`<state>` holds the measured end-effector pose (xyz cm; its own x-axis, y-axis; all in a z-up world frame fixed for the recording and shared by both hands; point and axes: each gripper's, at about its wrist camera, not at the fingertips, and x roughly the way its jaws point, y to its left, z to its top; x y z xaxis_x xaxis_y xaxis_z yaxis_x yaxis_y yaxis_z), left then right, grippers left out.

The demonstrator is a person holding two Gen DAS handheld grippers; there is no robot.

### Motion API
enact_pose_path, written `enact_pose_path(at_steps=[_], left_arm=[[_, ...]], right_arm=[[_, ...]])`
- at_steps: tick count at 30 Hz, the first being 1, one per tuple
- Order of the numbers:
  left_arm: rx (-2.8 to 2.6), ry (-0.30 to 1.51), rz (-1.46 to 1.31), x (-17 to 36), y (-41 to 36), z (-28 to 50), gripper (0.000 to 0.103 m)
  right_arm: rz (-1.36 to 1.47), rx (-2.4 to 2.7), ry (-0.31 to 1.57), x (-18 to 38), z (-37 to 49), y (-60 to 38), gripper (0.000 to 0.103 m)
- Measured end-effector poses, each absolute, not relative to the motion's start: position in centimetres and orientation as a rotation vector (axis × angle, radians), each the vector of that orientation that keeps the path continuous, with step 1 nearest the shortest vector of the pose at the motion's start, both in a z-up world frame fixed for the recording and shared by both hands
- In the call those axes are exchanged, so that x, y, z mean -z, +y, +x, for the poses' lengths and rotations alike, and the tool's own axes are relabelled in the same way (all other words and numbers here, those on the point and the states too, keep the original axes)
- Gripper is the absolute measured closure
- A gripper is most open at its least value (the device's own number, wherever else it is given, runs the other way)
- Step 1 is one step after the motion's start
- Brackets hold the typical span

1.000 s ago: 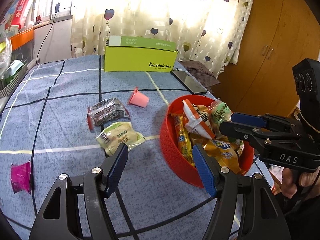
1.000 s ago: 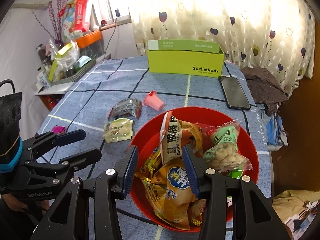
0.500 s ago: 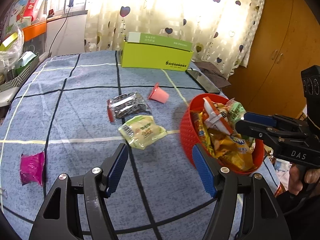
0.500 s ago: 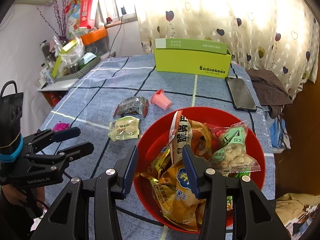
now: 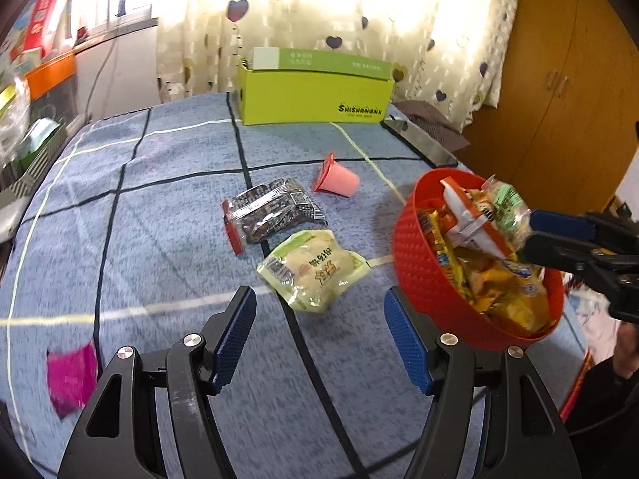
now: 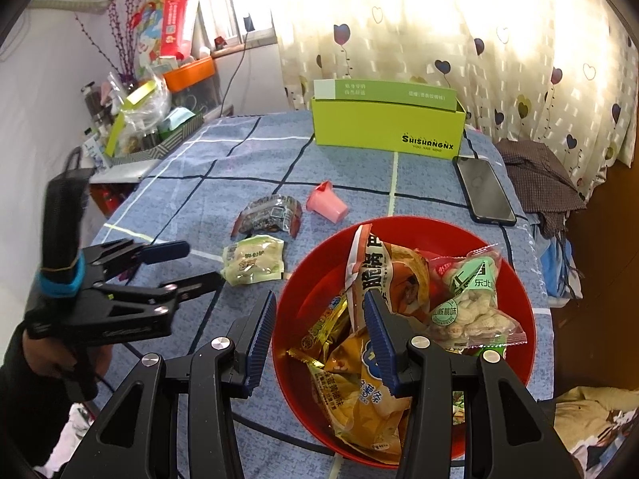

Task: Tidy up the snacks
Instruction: 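Move left tool toward cream noodle bag while right tool moves toward red jelly cup, then grasp cream noodle bag with left tool while right tool grasps red jelly cup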

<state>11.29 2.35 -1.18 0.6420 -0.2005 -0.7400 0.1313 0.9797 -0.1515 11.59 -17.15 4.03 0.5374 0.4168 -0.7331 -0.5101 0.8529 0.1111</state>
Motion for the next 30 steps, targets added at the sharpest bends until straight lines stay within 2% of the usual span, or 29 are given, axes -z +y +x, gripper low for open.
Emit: enact_pose_path(at_steps=[14,30], left_arm=[[0.316,0.908,0.107,4.4,0.7,17.5,0.036],[0.329,0.93,0.17,5.1,-1.3,17.4,0.033]], right_arm=[[-0.114,-0.567,0.846,-4.1,11.9,-17.1,0.059],[-0.109,-0.562,0.844,-4.4,11.8,-17.5,0.059]])
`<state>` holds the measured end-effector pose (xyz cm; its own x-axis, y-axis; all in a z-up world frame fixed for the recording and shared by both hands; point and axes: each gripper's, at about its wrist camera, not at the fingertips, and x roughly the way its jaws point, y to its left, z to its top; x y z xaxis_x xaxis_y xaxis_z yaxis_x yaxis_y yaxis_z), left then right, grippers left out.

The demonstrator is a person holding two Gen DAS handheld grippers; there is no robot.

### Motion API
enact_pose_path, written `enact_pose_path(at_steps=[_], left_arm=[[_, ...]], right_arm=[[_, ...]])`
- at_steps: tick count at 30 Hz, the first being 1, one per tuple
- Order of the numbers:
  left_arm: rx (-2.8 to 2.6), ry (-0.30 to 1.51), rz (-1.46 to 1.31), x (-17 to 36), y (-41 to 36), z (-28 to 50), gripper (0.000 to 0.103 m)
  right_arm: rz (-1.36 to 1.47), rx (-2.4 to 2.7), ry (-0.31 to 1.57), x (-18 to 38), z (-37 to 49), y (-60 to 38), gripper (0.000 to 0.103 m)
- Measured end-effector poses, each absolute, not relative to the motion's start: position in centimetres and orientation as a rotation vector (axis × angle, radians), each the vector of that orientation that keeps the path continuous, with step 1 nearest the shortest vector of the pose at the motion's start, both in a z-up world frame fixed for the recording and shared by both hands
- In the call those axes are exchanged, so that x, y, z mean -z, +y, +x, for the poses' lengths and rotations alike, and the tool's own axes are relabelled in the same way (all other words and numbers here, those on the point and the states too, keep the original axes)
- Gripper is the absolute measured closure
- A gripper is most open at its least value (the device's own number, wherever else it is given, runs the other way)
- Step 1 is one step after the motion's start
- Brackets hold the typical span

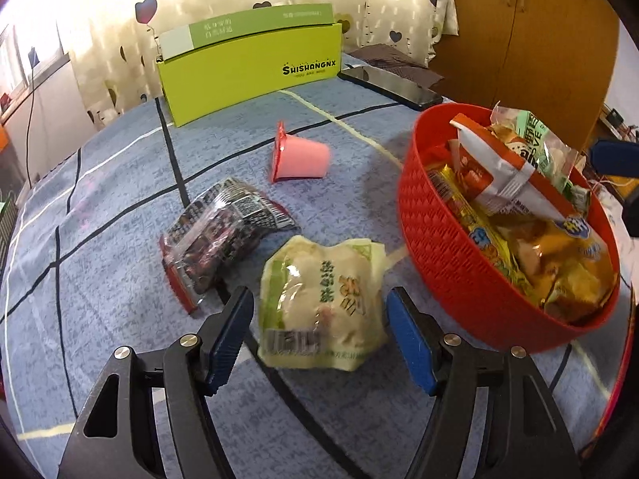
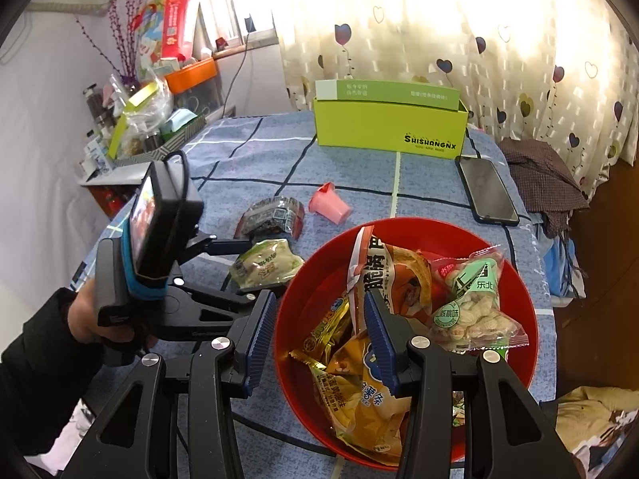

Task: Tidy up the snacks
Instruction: 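Grasp cream noodle bag with left tool while right tool grasps red jelly cup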

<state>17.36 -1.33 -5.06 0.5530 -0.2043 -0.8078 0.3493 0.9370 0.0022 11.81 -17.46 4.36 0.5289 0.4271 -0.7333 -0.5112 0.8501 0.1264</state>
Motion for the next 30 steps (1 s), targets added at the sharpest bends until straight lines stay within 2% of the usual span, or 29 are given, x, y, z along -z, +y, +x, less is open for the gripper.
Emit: enact_pose_path(at_steps=[5,6,9,10,21,30], left_arm=[[0.283,0.944,0.154,5.8,-1.5,17.7,0.034],[0.274,0.942,0.139,5.8,-1.3,17.6,0.039],[0.243,0.935,0.11,5.8,-0.6,17.0,0.041],[0.233,0.931,0.1,5.8,-0.4,16.8,0.046],[0.174,0.863,-0.053,4.0,2.6,12.9,0.047],[0.183,0.842,-0.128,3.7,4.1,10.9,0.047]], right_arm=[[-0.108,-0.559,0.846,-4.4,11.9,-17.5,0.059],[-0.107,-0.559,0.847,-4.3,11.9,-17.5,0.059],[-0.108,-0.558,0.846,-4.3,12.0,-17.5,0.059],[-0.107,-0.558,0.846,-4.3,12.1,-17.5,0.059],[-0.126,-0.576,0.892,-4.3,14.8,-17.3,0.059],[-0.385,-0.637,0.925,-4.6,20.7,-12.2,0.059]])
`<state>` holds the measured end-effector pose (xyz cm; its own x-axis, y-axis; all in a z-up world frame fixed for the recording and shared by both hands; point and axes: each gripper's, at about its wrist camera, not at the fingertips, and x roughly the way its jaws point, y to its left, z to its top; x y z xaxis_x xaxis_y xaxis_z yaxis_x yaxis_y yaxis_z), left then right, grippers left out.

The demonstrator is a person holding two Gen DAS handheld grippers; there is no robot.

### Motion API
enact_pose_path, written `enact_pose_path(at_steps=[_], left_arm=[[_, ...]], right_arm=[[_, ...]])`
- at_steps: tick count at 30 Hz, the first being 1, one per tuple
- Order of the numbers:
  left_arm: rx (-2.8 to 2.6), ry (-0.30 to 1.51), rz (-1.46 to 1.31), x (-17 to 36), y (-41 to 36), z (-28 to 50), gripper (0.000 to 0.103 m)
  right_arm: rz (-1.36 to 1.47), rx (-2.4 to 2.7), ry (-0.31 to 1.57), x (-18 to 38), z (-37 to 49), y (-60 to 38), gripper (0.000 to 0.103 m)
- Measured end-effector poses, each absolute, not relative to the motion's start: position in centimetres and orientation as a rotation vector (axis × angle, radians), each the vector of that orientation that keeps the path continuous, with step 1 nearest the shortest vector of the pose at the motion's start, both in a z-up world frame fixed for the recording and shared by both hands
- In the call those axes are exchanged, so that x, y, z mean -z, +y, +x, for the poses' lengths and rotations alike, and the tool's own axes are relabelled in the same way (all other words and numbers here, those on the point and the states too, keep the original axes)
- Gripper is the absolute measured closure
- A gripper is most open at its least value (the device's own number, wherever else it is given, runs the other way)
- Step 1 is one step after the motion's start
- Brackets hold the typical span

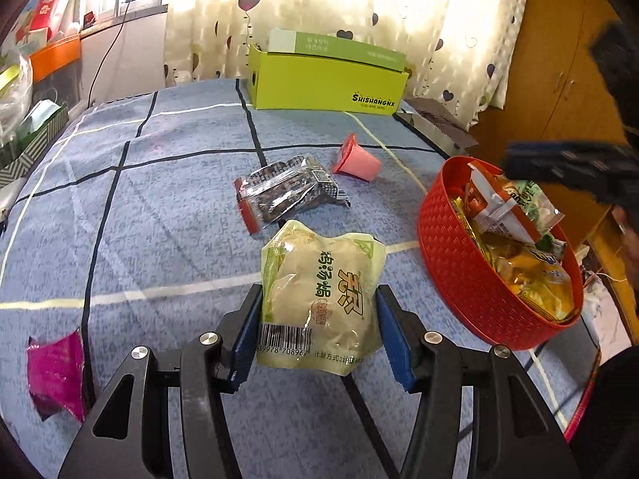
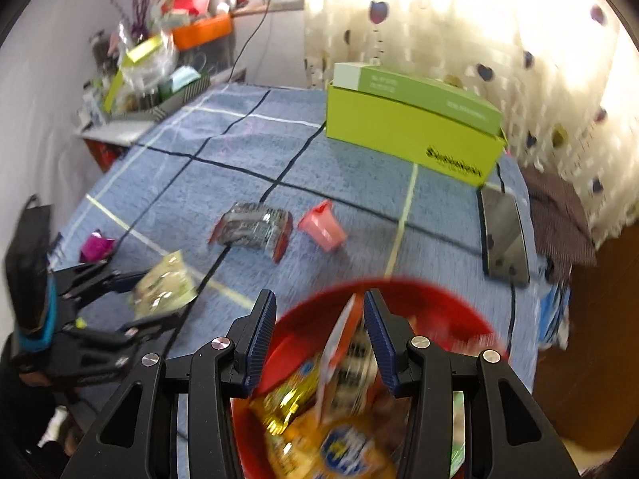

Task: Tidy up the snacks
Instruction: 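Grasp cream noodle bag with left tool while right tool grasps red jelly cup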

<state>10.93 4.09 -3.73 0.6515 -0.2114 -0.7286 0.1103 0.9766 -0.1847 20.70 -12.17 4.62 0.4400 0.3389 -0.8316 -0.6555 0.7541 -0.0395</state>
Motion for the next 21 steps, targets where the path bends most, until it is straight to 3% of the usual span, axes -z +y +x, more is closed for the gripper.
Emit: enact_pose_path(at_steps=[21], left_arm=[[0.222,0.799,-0.177,2.7,5.4,9.5,0.047]], right_arm=[[-0.824,-0.671,1.167,3.7,30.1,-3.0,0.059]])
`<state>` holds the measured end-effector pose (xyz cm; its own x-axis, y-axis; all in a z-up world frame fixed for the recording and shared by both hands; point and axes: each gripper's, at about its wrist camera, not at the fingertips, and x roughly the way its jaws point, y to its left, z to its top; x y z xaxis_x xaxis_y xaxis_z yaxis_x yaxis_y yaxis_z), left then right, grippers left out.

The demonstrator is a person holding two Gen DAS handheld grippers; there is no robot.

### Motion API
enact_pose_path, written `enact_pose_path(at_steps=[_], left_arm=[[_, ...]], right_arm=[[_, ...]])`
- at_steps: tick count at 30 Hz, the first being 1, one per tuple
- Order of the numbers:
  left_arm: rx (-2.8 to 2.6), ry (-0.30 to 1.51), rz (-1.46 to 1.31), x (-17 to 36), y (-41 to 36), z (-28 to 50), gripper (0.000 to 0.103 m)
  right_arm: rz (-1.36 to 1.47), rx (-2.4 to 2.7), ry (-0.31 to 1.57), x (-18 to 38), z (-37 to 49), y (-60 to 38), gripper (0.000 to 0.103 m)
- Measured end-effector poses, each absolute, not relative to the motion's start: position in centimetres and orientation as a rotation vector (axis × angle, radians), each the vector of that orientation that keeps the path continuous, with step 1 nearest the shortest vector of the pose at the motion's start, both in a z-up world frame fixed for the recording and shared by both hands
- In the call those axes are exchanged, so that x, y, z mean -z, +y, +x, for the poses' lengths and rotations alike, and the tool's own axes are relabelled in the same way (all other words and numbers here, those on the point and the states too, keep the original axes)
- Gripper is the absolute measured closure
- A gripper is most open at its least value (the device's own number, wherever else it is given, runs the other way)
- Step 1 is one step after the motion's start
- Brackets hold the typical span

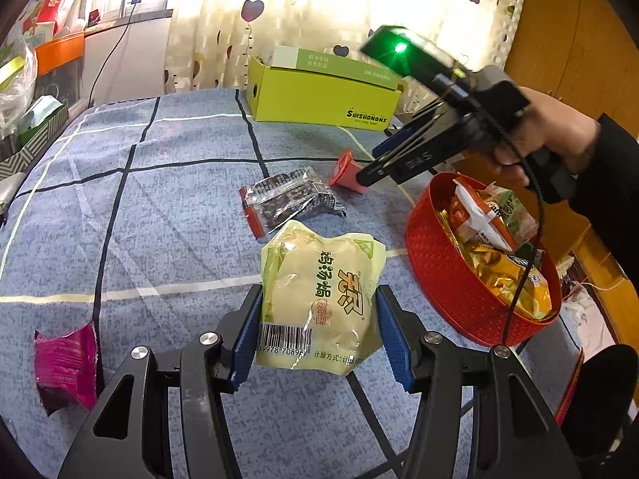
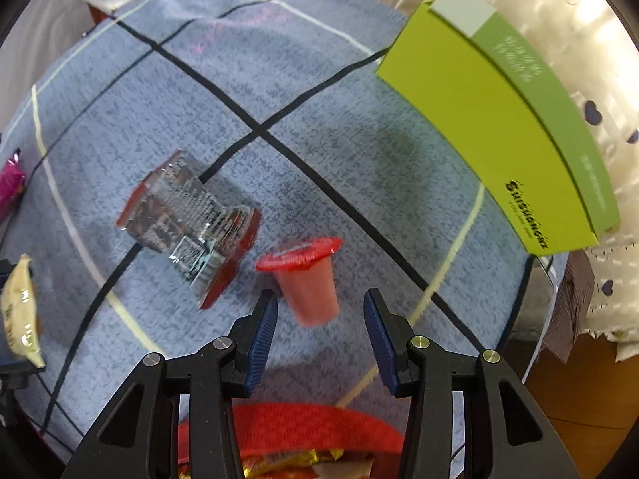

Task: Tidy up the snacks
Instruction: 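Grasp cream noodle bag with left tool while right tool grasps red jelly cup, then carry noodle bag in left tool and jelly cup in right tool over red bowl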

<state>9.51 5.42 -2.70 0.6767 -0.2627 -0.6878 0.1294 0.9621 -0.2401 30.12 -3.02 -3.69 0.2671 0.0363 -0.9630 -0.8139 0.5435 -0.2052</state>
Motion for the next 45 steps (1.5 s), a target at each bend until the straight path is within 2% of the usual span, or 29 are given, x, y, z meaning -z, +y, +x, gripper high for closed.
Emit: enact_pose_path(at_steps=[4,8,13,19,29,45], left_arm=[[0.224,0.798,-0.182,2.8,5.6,9.4,0.047],[0.224,0.801,-0.19,2.9,5.7,9.5,0.047],[0.218,0.808,-0.194,3.1,5.9,9.6,0.047],[0.206,0.806,-0.188,2.8,5.8,9.6,0.047],[0.185,0.778,-0.181,1.0,5.2,8.4,0.047],[0.219,0.737,-0.158,-2.5,2.6,5.4,0.047]], right_arm=[[-0.825,-0.679,1.182,4.6,30.7,-2.4,0.062],[-0.788,-0.694,1.182,4.8,31.1,-2.2,0.073],[-0.745,-0.684,1.154,4.0,31.2,-2.6,0.074],[-0.663,-0.698,1.099,0.4,29.5,-3.6,0.074],[-0.465,-0.748,0.972,-5.1,22.0,-6.8,0.074],[-0.284,-0.698,0.878,-7.0,12.7,-12.7,0.074]])
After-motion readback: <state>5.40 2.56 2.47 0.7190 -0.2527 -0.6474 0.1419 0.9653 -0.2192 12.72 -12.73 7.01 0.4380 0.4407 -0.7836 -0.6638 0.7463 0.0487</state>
